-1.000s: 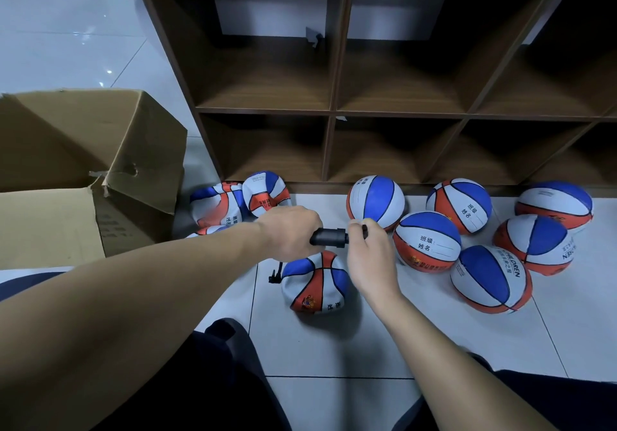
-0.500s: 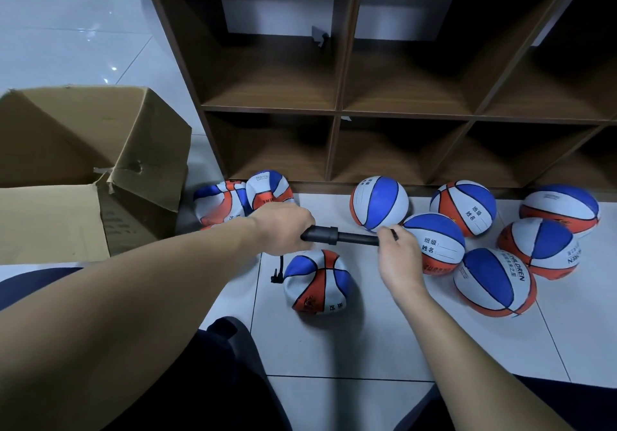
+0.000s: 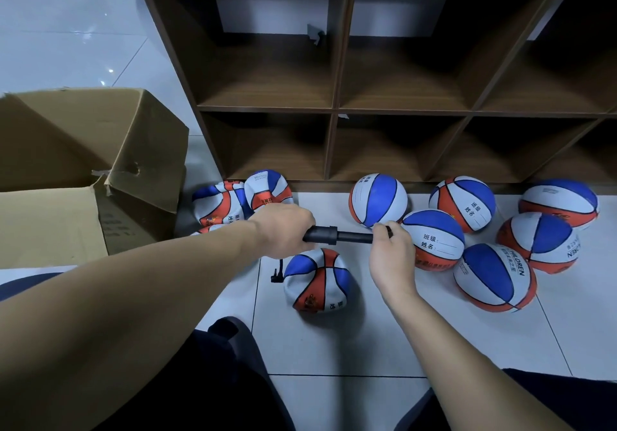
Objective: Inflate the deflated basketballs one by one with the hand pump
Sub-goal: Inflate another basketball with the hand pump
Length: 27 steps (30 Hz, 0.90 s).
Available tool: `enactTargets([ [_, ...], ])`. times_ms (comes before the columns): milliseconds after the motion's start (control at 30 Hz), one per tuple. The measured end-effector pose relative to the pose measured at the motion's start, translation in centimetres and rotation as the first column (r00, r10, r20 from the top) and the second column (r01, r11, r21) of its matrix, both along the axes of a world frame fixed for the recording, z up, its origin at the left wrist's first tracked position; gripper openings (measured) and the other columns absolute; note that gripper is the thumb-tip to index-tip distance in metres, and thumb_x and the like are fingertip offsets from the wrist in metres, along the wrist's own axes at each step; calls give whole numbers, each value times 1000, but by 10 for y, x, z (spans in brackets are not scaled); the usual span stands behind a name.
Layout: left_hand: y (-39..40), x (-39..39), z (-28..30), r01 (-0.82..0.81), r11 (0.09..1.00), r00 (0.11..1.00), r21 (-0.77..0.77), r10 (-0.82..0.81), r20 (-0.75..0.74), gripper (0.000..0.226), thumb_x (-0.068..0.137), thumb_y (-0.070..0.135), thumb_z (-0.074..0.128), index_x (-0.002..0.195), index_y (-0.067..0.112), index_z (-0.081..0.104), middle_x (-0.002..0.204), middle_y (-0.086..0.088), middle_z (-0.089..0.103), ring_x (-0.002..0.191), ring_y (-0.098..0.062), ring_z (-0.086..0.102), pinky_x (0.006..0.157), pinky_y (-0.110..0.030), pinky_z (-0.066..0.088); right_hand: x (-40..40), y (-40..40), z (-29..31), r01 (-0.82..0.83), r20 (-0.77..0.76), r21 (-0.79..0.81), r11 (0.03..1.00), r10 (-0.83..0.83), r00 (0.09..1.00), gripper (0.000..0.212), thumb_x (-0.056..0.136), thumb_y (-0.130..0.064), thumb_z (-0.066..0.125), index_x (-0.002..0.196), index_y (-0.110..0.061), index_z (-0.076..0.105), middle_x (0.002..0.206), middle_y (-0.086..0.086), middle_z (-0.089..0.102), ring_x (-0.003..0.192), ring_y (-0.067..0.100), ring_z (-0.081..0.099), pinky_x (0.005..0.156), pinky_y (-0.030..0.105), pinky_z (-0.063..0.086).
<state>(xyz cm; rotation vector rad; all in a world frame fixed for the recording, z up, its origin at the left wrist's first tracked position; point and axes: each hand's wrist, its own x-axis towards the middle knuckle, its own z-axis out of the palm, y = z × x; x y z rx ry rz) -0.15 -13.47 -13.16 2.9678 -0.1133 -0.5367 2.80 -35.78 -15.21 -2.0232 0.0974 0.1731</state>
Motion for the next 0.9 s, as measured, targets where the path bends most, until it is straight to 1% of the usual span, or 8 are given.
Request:
enactTargets([
  [67, -9, 0, 2, 3, 1000, 1000, -21, -3, -1, 22, 103, 48, 64, 96, 27, 66, 79, 4, 64, 75, -20, 64, 68, -37, 57, -4, 5, 3, -20, 4, -8, 1000, 20, 1000, 34, 104, -17, 49, 73, -10, 40, 69, 3, 44, 67, 21, 39, 63, 41, 34],
  [200, -21, 3, 5, 14, 999, 1000, -36, -13, 17, 27, 103, 53, 63, 95, 27, 64, 78, 4, 63, 73, -20, 63, 64, -34, 49, -7, 13, 8, -70, 20, -56, 996, 71, 997, 33, 105, -20, 48, 74, -10, 39, 70, 4, 43, 66, 21, 39, 61, 42, 33],
  [367, -29, 3, 8, 28, 999, 1000, -40, -28, -2, 24, 104, 52, 63, 96, 29, 61, 80, 3, 64, 73, -19, 62, 66, -35, 54, -13, 19, 7, -100, 13, -82, 992, 102, 995, 35, 109, -25, 48, 79, -6, 47, 74, 6, 50, 67, 17, 45, 61, 33, 38],
  [500, -27, 3, 8, 44, 999, 999, -29, -45, -1, 25, 104, 53, 62, 96, 30, 60, 81, 4, 64, 72, -16, 60, 65, -35, 52, -14, 19, 3, -103, 0, -75, 992, 103, 995, 35, 109, -27, 47, 84, -3, 51, 75, 6, 52, 69, 17, 47, 63, 36, 40],
  [600, -22, 4, 6, 57, 998, 998, -38, -58, -14, 25, 103, 54, 63, 96, 30, 62, 81, 4, 65, 74, -19, 63, 68, -37, 55, -12, 19, 6, -151, -35, -61, 987, 149, 988, 34, 108, -27, 47, 81, -6, 49, 72, 3, 49, 66, 18, 45, 62, 37, 38],
  [667, -15, 5, 6, 47, 997, 999, -57, -48, -23, 25, 103, 53, 64, 95, 30, 63, 80, 5, 64, 73, -17, 62, 65, -35, 52, -5, 16, 7, -176, -68, -56, 983, 172, 983, 35, 107, -27, 49, 77, -9, 44, 69, 2, 44, 64, 19, 40, 61, 38, 34],
  [800, 4, 5, 4, -16, 999, 998, -48, 13, -56, 23, 103, 50, 65, 91, 31, 60, 80, 4, 63, 73, -17, 61, 62, -34, 48, 20, -6, 11, -47, -110, -31, 998, 43, 993, 30, 97, -22, 53, 71, -17, 39, 67, 4, 37, 66, 24, 33, 61, 39, 28],
  [900, 16, 4, 2, -59, 998, 995, -37, 56, -85, 23, 103, 51, 66, 99, 28, 64, 82, 4, 63, 75, -16, 60, 68, -36, 52, 32, -23, 13, 48, -149, 5, 999, -47, 988, 28, 94, -19, 54, 70, -16, 40, 67, 5, 37, 66, 24, 32, 59, 39, 27],
])
